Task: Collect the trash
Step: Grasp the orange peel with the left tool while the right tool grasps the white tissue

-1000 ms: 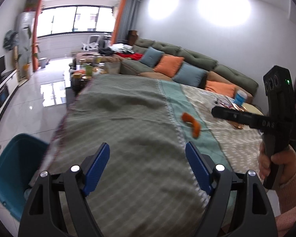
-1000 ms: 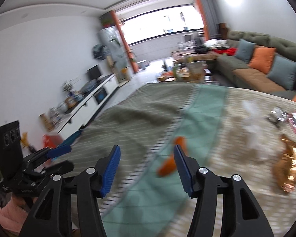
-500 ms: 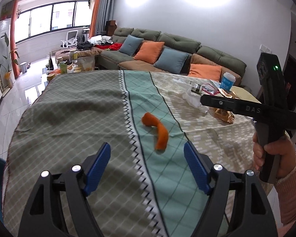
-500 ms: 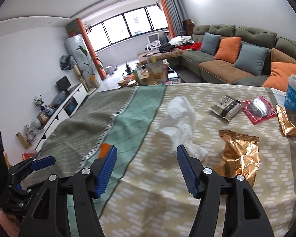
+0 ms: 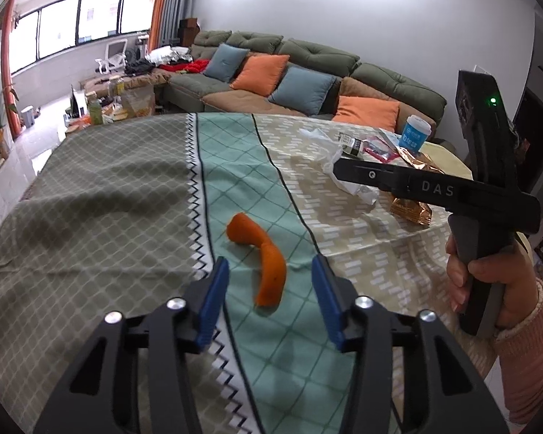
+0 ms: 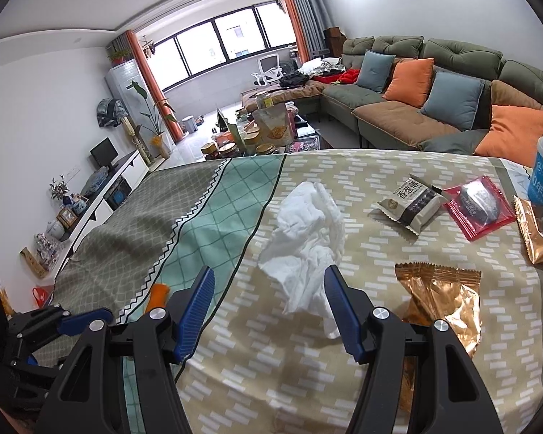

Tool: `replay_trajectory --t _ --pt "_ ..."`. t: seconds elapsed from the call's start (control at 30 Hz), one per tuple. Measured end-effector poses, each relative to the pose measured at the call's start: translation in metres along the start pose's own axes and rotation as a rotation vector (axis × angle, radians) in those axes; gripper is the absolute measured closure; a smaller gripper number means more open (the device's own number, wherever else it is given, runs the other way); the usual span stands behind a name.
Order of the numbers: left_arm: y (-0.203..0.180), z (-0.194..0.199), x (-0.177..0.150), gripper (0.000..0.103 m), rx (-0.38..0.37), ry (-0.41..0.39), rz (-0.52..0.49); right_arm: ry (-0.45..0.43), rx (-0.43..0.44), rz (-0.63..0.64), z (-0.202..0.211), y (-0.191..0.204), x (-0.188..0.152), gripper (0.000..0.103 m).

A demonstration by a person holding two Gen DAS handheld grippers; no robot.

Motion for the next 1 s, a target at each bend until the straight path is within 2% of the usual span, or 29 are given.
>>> replay_trajectory --t 0.07,0.2,0.23,0.37,0.5,0.57,0.7,0.83,1.0 --pt "-0.001 -0.006 0.001 0.064 -0.013 0.02 0.005 -0.001 0.001 0.0 -0.001 -0.001 0.002 0.04" --pt "-0.001 -0.02 0.003 0.071 -0.02 0.077 0.015 0.0 -0.002 -0.005 -0.003 -0.004 0.005 0.04" --pt "-0.001 -0.023 0.003 0.076 -0.022 0.089 0.015 0.001 -0.005 -0.006 -0.003 -0.005 0.006 0.04" --pt "-0.003 -0.029 0.002 0.086 -0.032 0.109 0.009 0.014 -0.011 -0.021 -0.008 -0.011 0.008 0.04" --pt "-0.003 -0.031 0.002 0.087 -0.036 0.113 0.011 0.027 -0.014 -0.023 -0.013 -0.014 0.01 0.04" --pt "-0.003 -0.03 0.002 0.087 -0.035 0.112 0.01 0.037 -0.017 -0.025 -0.015 -0.015 0.011 0.045" --pt "-0.004 -0.03 0.003 0.087 -0.028 0.105 0.008 0.049 -0.014 -0.041 -0.018 -0.019 0.01 0.061" --pt "-0.007 -0.024 0.002 0.087 -0.017 0.085 -0.006 0.048 -0.01 -0.048 -0.017 -0.021 0.009 0.086" --pt "-0.008 -0.014 -0.002 0.087 -0.004 0.067 -0.01 0.028 -0.01 -0.026 -0.011 -0.016 0.009 0.091"
Point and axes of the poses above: each gripper's, at about its wrist camera, not at the fingertips, and z roughly against the way its jaws point, y to its left, x to its top, the point moved 1 cm from there along -z, roughly the way its jaws point, and after that the axes turned 10 degrees about x, right-handed, at the moved point
